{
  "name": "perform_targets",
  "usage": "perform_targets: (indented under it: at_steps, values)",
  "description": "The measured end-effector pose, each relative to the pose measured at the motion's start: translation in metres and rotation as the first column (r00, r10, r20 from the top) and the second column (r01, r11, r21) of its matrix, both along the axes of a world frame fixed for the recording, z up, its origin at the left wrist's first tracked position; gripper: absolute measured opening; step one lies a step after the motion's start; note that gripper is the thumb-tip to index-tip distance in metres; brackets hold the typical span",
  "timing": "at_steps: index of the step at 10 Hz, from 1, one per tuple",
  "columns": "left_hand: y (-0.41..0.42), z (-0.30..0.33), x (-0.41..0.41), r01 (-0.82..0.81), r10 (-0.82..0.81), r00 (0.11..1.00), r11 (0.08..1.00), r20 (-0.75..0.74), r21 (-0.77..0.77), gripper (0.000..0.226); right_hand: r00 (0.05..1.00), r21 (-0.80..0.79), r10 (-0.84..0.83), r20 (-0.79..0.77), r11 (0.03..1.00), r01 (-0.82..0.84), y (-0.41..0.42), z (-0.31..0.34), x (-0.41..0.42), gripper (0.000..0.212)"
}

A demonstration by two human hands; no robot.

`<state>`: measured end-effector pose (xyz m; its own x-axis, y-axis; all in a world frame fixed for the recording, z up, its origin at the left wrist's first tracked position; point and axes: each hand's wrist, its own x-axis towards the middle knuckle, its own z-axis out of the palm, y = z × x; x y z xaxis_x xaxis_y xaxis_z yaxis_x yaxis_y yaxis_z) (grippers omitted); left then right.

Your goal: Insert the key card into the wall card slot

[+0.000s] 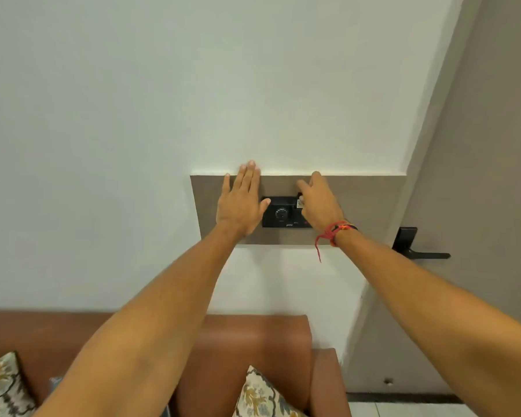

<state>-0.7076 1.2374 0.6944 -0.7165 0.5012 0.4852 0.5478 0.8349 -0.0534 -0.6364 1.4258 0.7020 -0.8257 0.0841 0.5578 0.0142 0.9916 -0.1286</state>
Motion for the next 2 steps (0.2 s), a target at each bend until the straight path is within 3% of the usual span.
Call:
perform_targets:
  at_steps: [2]
  values:
    - [-0.012, 0.035, 0.015, -0.002, 0.001, 0.996, 1.0, -0.09, -0.006, 0.076, 1.0, 0.013, -0.012, -0.015, 1.0, 0.012, -0.003, 0.03, 0.018, 0.046]
